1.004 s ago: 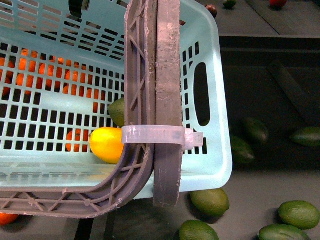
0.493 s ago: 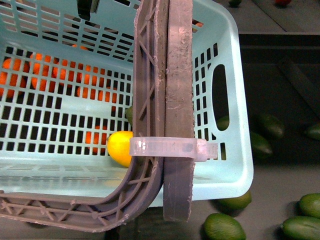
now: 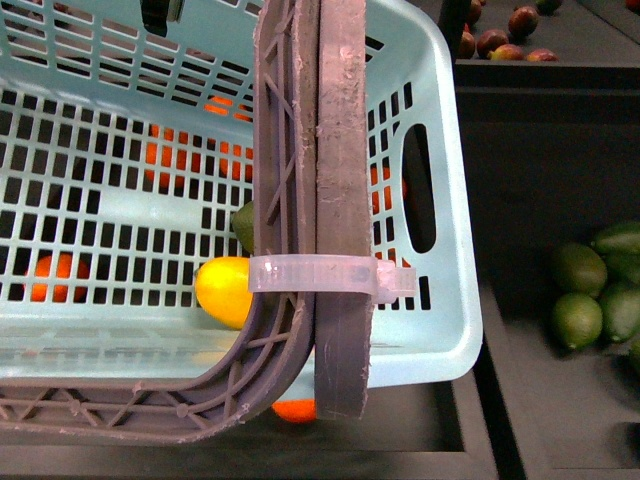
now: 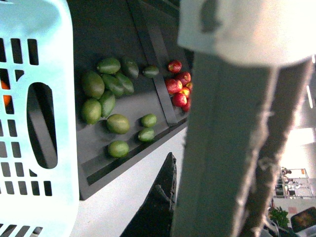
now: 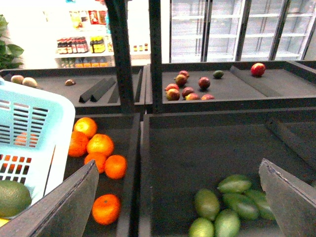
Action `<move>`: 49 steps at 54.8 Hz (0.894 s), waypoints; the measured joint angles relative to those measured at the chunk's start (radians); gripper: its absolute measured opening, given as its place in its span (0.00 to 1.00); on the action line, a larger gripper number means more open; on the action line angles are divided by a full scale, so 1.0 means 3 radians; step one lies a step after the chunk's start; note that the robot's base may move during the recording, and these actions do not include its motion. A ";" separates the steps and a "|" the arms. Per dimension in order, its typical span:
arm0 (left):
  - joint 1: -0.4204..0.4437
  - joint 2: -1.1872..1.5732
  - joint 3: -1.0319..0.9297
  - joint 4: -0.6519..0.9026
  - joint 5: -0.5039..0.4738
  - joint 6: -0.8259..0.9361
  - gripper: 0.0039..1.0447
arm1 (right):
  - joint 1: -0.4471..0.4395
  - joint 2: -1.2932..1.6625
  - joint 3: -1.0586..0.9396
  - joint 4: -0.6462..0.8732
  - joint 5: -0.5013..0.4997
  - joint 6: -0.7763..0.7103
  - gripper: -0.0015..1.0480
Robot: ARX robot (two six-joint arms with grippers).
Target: Pick mango and avocado into basket
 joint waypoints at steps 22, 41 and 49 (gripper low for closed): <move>0.0004 -0.0004 -0.0004 0.0000 -0.0011 0.0010 0.06 | 0.0000 0.0000 -0.0003 -0.0003 -0.0005 0.0000 0.93; 0.0000 -0.0003 -0.0006 0.0000 0.0000 0.0000 0.06 | -0.0001 0.0000 -0.0003 -0.0001 -0.0008 -0.0001 0.93; 0.0003 -0.0003 -0.0005 0.0000 -0.0011 0.0020 0.06 | -0.0001 0.0000 -0.0003 -0.0001 -0.0008 0.0000 0.93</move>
